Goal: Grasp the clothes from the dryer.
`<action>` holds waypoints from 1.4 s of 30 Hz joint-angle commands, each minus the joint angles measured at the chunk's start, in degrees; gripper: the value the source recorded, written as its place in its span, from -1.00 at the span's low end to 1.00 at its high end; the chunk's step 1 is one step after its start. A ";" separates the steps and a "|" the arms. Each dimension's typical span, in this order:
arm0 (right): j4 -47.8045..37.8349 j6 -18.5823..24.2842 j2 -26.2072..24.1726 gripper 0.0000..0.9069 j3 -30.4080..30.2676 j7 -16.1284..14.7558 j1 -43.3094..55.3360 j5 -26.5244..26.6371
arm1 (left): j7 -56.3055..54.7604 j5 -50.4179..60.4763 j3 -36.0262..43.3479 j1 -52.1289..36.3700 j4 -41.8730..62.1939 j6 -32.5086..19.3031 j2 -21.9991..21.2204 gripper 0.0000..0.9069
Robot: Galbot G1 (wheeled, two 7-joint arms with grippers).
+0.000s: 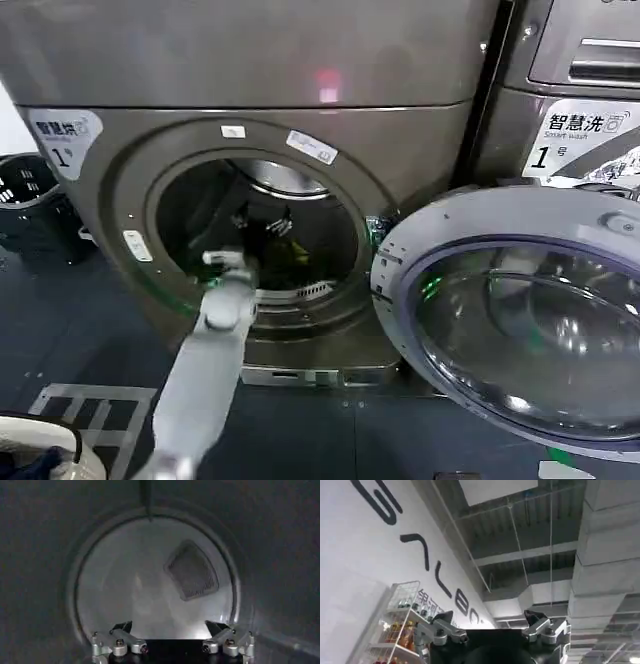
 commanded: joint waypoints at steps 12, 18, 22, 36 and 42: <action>0.45 0.70 1.32 1.00 -0.23 -0.92 0.81 0.71 | 31.45 17.45 34.10 -24.62 39.06 1.47 -4.39 1.00; 0.89 0.82 1.19 1.00 -0.47 -1.02 1.09 0.70 | 30.77 17.60 36.68 -24.56 40.35 4.86 -4.15 1.00; 0.69 0.94 1.38 1.00 -0.59 -1.06 1.21 0.57 | 30.65 16.56 36.14 -24.34 40.41 5.27 -4.61 1.00; 2.16 1.12 1.85 1.00 -1.17 -1.08 1.48 0.59 | 31.47 11.13 35.03 -19.24 40.29 1.24 -5.74 1.00; 2.15 1.49 2.11 1.00 -1.29 -1.08 1.40 0.56 | 35.20 10.97 35.27 -18.85 40.74 0.30 -6.07 -1.00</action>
